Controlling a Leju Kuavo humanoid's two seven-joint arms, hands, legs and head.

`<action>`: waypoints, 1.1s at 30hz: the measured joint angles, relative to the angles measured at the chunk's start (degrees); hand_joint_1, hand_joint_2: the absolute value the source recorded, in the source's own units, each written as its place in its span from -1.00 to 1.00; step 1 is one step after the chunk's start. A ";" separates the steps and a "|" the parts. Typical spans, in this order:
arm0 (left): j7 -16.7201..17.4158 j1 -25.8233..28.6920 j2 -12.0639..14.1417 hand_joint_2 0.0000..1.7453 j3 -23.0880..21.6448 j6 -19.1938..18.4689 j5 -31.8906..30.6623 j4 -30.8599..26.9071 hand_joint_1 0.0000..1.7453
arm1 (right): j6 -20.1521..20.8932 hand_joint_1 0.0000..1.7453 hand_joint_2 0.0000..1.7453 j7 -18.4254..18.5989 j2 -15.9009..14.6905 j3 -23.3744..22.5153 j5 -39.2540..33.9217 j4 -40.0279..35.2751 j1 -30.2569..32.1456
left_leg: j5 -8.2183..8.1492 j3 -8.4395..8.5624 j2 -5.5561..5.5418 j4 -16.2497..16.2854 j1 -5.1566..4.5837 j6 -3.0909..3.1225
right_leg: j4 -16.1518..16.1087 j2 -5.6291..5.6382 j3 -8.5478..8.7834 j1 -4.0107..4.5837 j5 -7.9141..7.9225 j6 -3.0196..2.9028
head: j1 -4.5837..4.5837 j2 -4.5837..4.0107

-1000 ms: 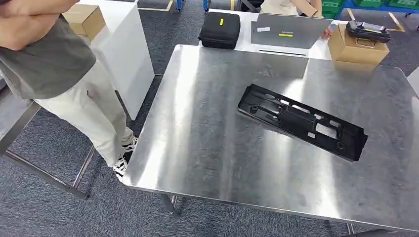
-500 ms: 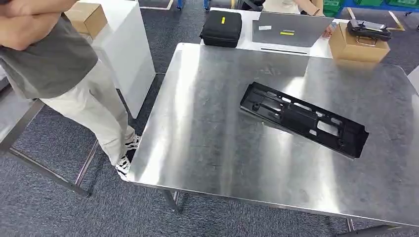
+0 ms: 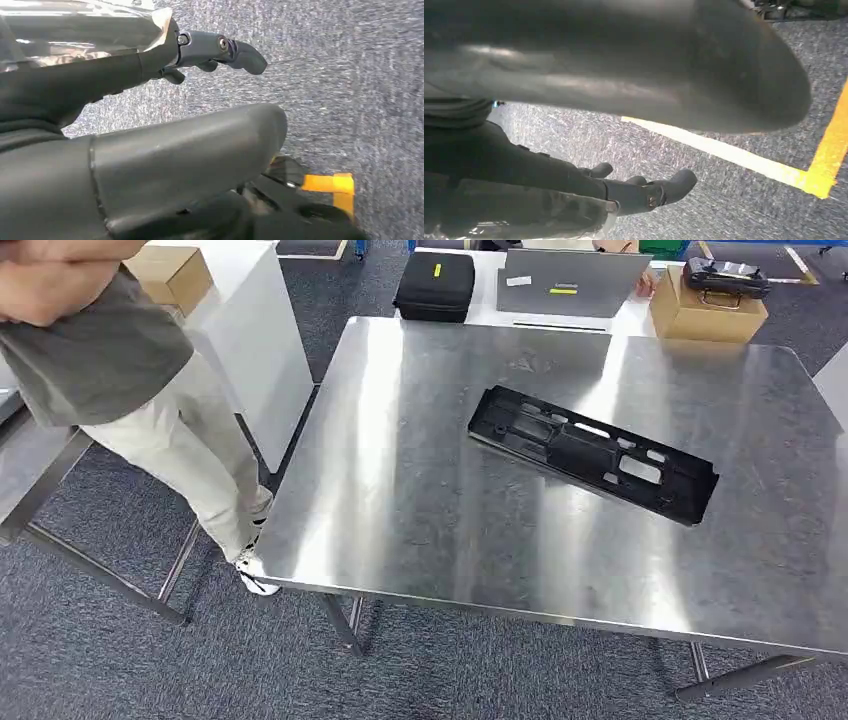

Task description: Take the parts from the cabinet and place them on the table.

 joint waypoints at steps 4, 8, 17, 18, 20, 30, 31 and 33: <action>-0.15 -0.30 0.04 -1.00 0.02 0.00 0.00 0.00 -1.00 | 0.00 -1.00 -1.00 0.04 0.02 0.22 0.02 0.00 -0.26 | 1.35 3.44 -0.21 -6.52 -0.75 1.19 | 0.04 -0.10 -0.47 0.37 1.42 1.68 | 0.26 0.00; -0.48 -0.40 0.04 -1.00 0.09 0.15 -0.02 0.00 -1.00 | -0.11 -1.00 -1.00 0.07 0.02 0.31 0.02 0.00 -0.13 | 4.26 1.69 0.28 -7.37 -0.92 3.79 | 2.74 0.18 -2.33 0.52 -1.69 1.62 | 0.39 0.00; -1.73 -0.44 0.00 -1.00 0.98 0.63 0.98 0.00 -1.00 | -0.26 -1.00 -1.00 -0.17 0.35 0.68 0.55 0.00 -0.66 | 9.43 -5.33 0.51 -5.88 -1.92 3.41 | 0.00 0.26 9.99 1.19 -7.08 1.75 | 0.79 0.00; -1.90 -0.45 -0.02 -1.00 1.07 0.66 1.07 0.00 -1.00 | -0.26 -1.00 -1.00 -0.28 0.37 0.85 0.55 0.00 -0.81 | 9.96 -5.68 0.57 -5.66 -2.03 3.10 | -2.91 0.32 11.20 1.83 -7.83 1.21 | 0.72 0.00; -2.23 -0.45 0.00 -1.00 1.29 0.55 1.03 0.00 -1.00 | -0.26 -1.00 -1.00 -0.31 0.50 0.90 0.55 0.02 -0.81 | 10.86 -5.67 0.63 -5.77 -1.90 2.66 | -2.32 0.31 10.10 1.92 -7.25 0.73 | 0.52 0.00; -2.73 -0.11 1.20 -1.00 1.49 -0.79 0.83 0.09 -1.00 | -0.94 -1.00 -1.00 0.44 1.68 0.96 0.20 0.13 -0.82 | 2.90 -4.34 0.14 6.77 0.32 -0.63 | -0.84 -0.45 2.39 0.36 -1.22 -0.62 | -0.20 0.00; -2.73 -0.16 1.25 -1.00 1.51 -0.79 0.76 0.09 -1.00 | -0.94 -1.00 -1.00 0.57 1.81 0.96 0.20 0.13 -0.86 | 3.76 -0.62 0.14 1.71 0.43 -0.59 | -0.38 -0.43 1.66 0.21 -0.94 -0.21 | -0.24 0.00; -2.73 -0.45 1.25 -1.00 1.57 -0.76 0.50 0.09 -1.00 | -0.94 -1.00 -1.00 0.74 1.94 0.96 0.18 0.13 -0.96 | 1.57 4.72 -0.12 -6.65 0.04 -0.09 | 0.28 -0.43 0.87 0.38 -0.30 0.73 | -0.27 0.00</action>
